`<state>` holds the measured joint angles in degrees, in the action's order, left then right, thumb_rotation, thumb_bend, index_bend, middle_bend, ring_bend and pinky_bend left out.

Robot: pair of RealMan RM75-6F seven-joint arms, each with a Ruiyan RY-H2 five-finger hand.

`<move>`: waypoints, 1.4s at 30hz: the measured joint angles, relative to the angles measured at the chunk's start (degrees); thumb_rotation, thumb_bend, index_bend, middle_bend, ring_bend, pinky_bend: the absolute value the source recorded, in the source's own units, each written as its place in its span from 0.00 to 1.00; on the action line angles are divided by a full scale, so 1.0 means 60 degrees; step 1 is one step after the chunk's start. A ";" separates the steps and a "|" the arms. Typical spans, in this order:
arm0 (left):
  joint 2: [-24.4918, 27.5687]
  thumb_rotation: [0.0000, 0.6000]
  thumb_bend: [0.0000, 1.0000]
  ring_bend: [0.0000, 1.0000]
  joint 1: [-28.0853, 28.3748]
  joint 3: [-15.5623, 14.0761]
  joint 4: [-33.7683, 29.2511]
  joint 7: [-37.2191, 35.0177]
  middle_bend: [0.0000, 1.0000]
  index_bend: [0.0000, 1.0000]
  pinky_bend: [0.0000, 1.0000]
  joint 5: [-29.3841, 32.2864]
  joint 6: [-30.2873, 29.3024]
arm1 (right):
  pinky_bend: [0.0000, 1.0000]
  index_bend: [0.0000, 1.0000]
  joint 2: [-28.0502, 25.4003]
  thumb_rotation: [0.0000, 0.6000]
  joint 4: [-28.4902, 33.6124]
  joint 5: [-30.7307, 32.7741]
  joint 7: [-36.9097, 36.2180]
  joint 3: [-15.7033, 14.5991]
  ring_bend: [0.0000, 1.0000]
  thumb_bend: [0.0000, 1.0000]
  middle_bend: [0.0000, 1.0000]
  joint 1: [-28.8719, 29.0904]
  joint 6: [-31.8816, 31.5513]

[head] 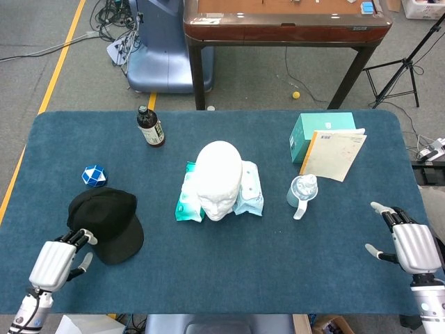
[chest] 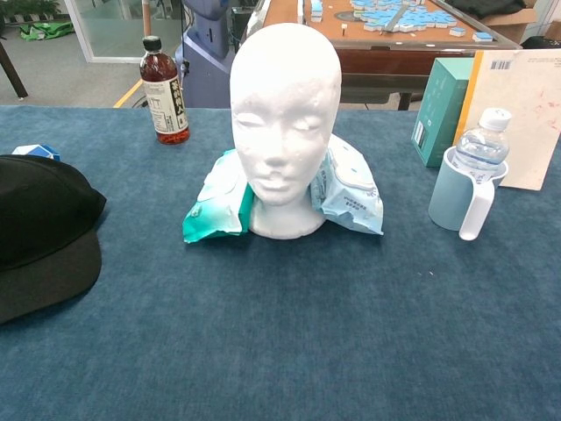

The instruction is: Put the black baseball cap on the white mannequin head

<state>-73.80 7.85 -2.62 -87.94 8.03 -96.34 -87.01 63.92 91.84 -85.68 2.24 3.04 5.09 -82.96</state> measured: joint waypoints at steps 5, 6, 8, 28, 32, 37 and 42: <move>-0.0335 1.00 0.11 0.51 -0.0109 -0.0157 -0.0076 0.0364 0.58 0.52 0.67 -0.0136 0.0020 | 0.48 0.20 -0.0004 1.00 0.0007 -0.0028 -0.0013 -0.0011 0.22 0.03 0.30 -0.0006 -0.0015; -0.0389 1.00 0.10 0.52 -0.0115 -0.0164 -0.0077 0.0435 0.60 0.53 0.67 -0.0114 0.0063 | 0.48 0.20 -0.0007 1.00 0.0009 -0.0035 -0.0024 -0.0012 0.22 0.03 0.30 -0.0008 -0.0020; -0.0504 1.00 0.10 0.53 -0.0125 -0.0170 -0.0090 0.0629 0.61 0.55 0.67 -0.0035 0.0170 | 0.48 0.20 -0.0020 1.00 0.0013 -0.0045 -0.0059 -0.0014 0.22 0.03 0.30 -0.0016 -0.0034; -0.1902 1.00 0.06 0.57 -0.0067 0.0114 0.0017 0.2859 0.72 0.63 0.67 0.1044 0.1110 | 0.48 0.20 -0.0219 1.00 -0.0037 -0.0150 -0.0677 -0.0006 0.22 0.03 0.30 -0.0117 -0.0224; -0.2253 1.00 0.06 0.58 -0.0045 0.0276 0.0143 0.3216 0.73 0.64 0.67 0.1334 0.1178 | 0.48 0.20 -0.0254 1.00 -0.0048 -0.0172 -0.0786 -0.0004 0.22 0.03 0.30 -0.0133 -0.0256; -0.2519 1.00 0.06 0.60 -0.0036 0.0407 0.0218 0.3470 0.75 0.65 0.67 0.1733 0.1297 | 0.48 0.20 -0.0296 1.00 -0.0063 -0.0191 -0.0924 0.0000 0.22 0.03 0.30 -0.0159 -0.0301; -0.2850 1.00 0.06 0.63 -0.0024 0.0583 0.0175 0.3884 0.79 0.68 0.67 0.2063 0.1304 | 0.48 0.20 -0.0310 1.00 -0.0069 -0.0215 -0.0944 -0.0012 0.22 0.03 0.30 -0.0164 -0.0296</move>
<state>-90.90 7.71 0.87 -86.89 31.33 -83.97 -79.18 62.07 91.43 -86.96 -3.43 2.96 4.11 -84.74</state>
